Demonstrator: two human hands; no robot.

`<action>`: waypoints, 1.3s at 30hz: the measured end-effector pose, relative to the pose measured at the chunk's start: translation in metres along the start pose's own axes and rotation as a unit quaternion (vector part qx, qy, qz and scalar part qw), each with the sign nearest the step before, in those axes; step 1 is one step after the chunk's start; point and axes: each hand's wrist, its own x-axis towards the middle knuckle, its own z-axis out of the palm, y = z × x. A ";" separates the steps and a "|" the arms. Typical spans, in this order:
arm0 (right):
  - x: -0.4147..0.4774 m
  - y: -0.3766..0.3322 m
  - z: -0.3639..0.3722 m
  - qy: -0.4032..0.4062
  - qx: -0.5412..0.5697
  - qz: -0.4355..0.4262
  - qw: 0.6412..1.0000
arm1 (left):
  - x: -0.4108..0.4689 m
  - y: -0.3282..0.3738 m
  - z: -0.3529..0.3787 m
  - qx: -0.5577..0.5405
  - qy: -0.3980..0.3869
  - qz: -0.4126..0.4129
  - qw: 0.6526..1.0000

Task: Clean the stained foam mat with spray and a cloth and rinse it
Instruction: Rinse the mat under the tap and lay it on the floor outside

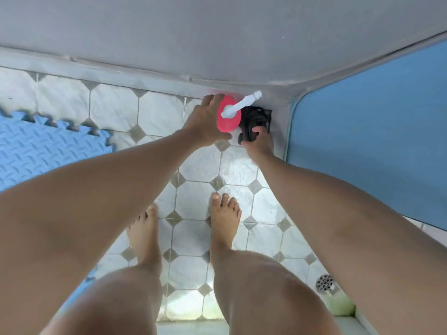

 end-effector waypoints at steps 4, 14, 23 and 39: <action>0.034 0.009 0.029 0.060 -0.056 0.000 0.997 | 0.030 -0.008 0.023 0.026 0.033 0.021 0.999; -0.058 -0.028 -0.072 0.073 0.092 -0.014 0.993 | -0.061 0.021 -0.060 0.031 0.052 0.041 0.997; -0.364 -0.078 -0.276 0.033 0.247 -0.024 0.968 | -0.302 0.215 -0.258 -0.019 0.038 0.166 0.985; -0.753 0.139 -0.507 0.340 0.538 0.122 0.761 | -0.544 0.602 -0.216 0.128 -0.246 0.517 0.810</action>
